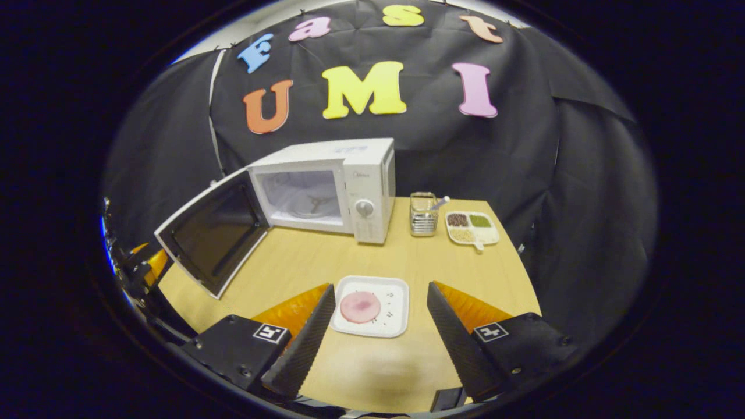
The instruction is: Open the microwave oven with the left hand, put the food in, and close the microwave oven.
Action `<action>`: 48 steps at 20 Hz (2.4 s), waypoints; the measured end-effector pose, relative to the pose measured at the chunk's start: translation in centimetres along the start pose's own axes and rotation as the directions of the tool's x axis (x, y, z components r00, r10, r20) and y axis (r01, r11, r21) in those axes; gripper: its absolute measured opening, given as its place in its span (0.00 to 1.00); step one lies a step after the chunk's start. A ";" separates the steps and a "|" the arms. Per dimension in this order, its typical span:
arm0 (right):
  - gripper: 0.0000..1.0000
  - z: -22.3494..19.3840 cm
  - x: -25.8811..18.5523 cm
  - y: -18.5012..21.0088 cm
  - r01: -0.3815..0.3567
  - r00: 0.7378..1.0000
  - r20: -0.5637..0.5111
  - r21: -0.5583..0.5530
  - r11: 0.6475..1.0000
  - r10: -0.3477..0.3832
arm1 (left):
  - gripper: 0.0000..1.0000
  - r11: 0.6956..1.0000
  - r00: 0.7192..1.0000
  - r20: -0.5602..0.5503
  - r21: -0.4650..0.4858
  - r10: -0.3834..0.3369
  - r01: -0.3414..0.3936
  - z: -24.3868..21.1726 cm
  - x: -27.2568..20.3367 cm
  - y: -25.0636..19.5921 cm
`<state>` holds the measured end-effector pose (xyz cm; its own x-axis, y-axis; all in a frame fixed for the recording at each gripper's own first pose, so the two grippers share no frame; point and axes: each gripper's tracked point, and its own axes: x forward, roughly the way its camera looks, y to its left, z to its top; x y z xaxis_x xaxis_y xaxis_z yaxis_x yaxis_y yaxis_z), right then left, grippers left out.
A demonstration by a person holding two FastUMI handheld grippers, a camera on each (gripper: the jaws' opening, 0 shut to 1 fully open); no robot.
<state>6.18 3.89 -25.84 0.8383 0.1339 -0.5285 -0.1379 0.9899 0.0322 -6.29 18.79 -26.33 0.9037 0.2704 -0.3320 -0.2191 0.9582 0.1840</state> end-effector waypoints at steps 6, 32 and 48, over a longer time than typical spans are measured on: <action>0.83 -8.2 8.4 -2.8 -0.035 0.954 -0.294 0.100 0.994 0.063 | 0.95 1.000 1.000 0.007 -0.023 0.022 -0.022 1.2 -3.0 -1.2; 0.04 -10.8 15.6 -3.1 -0.144 0.744 -0.611 0.248 0.958 0.270 | 0.95 0.960 0.964 -0.045 -0.092 0.262 -0.265 4.6 -8.5 -4.6; 0.03 -1.8 11.2 8.0 -0.233 0.873 -0.143 0.717 0.657 0.466 | 0.95 0.998 0.999 0.045 -0.054 0.027 -0.024 10.3 -7.4 -6.4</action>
<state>13.45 13.23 -33.03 0.5922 0.5716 -0.5679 0.0919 0.6523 0.7524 -7.76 9.68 -15.56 0.9133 0.2911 -0.2847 -0.2604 0.9551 0.1414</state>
